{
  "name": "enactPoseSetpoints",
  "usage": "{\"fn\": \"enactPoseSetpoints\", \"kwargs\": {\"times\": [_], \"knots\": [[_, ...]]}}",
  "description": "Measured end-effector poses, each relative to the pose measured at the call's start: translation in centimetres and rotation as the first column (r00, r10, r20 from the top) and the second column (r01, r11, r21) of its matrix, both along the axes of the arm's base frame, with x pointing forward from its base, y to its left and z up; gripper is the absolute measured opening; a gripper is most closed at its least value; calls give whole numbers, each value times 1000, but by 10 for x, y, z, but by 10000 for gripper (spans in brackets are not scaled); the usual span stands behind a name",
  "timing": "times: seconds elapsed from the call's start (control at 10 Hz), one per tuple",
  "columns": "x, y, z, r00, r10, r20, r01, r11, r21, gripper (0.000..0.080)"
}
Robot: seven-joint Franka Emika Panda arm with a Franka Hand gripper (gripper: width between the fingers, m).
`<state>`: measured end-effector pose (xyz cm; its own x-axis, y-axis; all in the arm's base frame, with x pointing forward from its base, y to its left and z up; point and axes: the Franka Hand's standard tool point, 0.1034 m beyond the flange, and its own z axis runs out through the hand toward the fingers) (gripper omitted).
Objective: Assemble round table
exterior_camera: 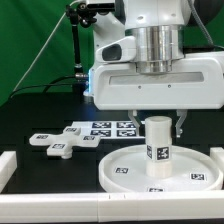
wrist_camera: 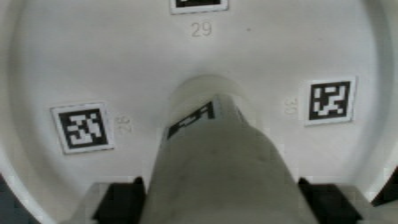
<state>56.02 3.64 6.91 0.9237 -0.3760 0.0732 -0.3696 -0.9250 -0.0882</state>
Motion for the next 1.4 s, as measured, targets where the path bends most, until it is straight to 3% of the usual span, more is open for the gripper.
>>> {"fn": "enactPoseSetpoints", "kwargs": {"times": [0.6,0.9,1.2,1.4], "knots": [[0,0,0,930,-366,-34,367,928,60,409],[-1,1,0,770,-632,-92,638,763,102,409],[0,2,0,572,-808,-143,820,561,111,409],[0,2,0,523,-837,-158,852,511,115,409]]}}
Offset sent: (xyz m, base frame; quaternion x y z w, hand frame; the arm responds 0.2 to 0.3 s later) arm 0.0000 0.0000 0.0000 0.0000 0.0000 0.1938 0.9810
